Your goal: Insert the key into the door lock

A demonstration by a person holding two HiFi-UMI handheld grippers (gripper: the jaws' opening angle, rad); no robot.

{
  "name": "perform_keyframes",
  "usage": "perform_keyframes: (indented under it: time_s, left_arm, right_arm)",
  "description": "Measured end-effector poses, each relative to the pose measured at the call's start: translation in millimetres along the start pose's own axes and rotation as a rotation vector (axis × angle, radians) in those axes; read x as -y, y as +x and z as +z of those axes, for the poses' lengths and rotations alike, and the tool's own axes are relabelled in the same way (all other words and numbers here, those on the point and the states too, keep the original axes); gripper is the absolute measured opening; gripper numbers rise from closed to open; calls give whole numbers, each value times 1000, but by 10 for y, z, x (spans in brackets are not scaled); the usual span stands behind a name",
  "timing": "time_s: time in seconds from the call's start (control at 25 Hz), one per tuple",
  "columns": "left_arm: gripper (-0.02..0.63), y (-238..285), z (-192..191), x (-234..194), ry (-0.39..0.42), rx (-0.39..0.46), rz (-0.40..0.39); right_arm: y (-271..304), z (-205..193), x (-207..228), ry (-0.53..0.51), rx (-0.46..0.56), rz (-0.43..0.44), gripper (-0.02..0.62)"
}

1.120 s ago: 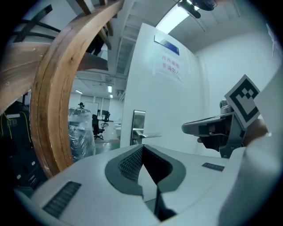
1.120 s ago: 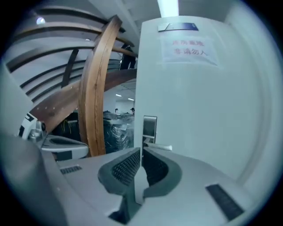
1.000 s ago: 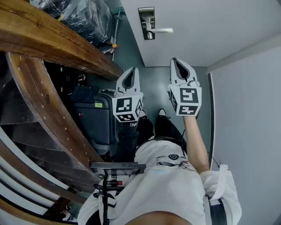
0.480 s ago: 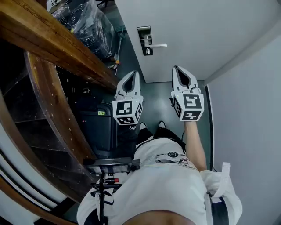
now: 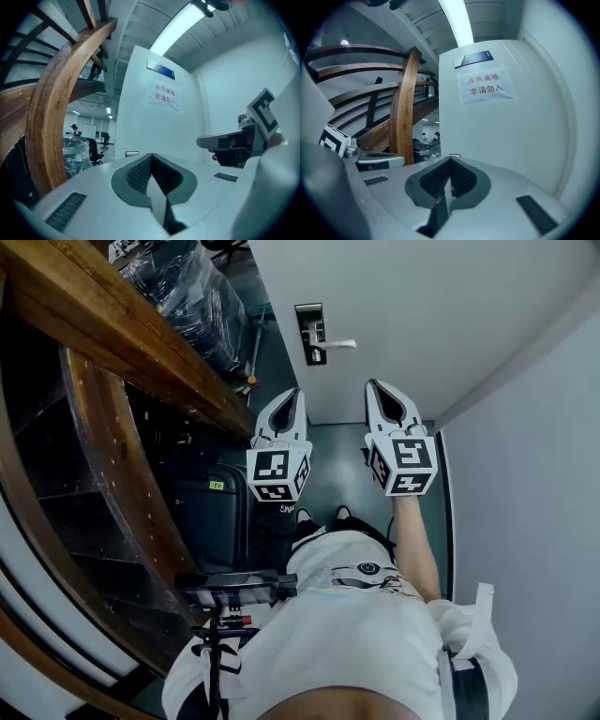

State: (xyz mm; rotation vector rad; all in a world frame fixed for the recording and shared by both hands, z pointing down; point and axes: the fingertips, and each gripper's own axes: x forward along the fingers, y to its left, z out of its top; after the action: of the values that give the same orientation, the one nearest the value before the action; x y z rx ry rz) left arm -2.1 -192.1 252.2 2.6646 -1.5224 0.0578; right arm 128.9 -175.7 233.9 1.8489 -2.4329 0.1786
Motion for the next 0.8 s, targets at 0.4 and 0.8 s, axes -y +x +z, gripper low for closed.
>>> perform_keyframes:
  time_s: [0.4,0.8]
  left_arm:
    - [2,54,11,-44,2,1,-5]
    - [2,91,-12,-98,-1,-6,-13]
  right_arm:
    - [88,-4,-48,-8,-8,18,5]
    - [153,-13,-97,-18,-18,24,5]
